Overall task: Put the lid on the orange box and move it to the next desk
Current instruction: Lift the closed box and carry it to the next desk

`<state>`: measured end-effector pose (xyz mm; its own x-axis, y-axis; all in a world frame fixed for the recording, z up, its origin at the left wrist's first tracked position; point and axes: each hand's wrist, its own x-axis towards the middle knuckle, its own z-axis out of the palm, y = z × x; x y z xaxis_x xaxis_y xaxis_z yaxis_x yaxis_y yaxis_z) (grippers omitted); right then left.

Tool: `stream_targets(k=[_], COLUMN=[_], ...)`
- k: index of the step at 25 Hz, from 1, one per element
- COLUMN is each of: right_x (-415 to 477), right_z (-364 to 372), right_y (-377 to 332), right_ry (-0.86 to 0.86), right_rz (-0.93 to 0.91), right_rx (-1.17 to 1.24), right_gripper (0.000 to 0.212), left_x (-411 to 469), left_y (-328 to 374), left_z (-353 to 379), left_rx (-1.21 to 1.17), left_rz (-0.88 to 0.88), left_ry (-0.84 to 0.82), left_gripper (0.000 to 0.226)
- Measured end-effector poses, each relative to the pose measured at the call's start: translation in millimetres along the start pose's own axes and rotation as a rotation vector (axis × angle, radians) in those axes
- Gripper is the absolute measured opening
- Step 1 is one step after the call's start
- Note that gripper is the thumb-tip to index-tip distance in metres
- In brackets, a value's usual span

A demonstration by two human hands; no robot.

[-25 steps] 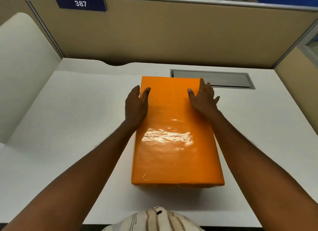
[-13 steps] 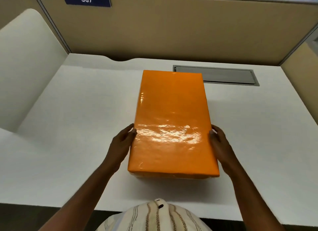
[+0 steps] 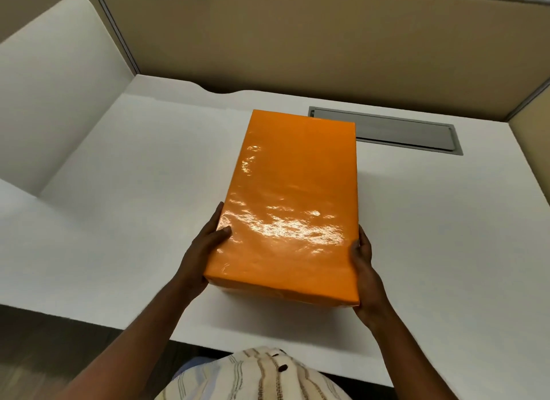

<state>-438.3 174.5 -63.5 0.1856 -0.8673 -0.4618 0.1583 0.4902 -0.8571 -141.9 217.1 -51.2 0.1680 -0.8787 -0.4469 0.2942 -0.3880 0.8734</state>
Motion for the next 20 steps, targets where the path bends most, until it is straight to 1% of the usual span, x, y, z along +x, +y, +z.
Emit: stream_targets(k=[4, 8, 11, 13, 16, 18, 20], right_x=[0, 0, 6, 16, 40, 59, 76], right_z=[0, 8, 24, 45, 93, 131, 164], right_y=[0, 0, -10, -19, -30, -36, -40], right_ry=[-0.020, 0.045, 0.091, 0.100, 0.122, 0.120, 0.105], right_rz=[-0.003, -0.018, -0.038, -0.055, -0.087, -0.093, -0.092], right_rx=[0.070, 0.080, 0.054, 0.033, 0.007, 0.021, 0.044], right_gripper=[0.047, 0.053, 0.046, 0.044, 0.049, 0.047, 0.044], left_x=[6, 10, 19, 28, 53, 70, 86], left_y=[-4, -7, 1, 12, 43, 68, 88], left_z=[-2, -6, -20, -36, -74, -103, -129], left_rx=[-0.044, -0.061, -0.113, -0.140, -0.161, -0.169, -0.173], left_rz=[-0.016, 0.009, 0.020, 0.028, 0.058, 0.072, 0.078], left_ry=[-0.015, 0.018, 0.018, 0.018, 0.008, 0.028, 0.065], left_gripper=[0.056, 0.056, 0.056, 0.056, 0.056, 0.057, 0.055])
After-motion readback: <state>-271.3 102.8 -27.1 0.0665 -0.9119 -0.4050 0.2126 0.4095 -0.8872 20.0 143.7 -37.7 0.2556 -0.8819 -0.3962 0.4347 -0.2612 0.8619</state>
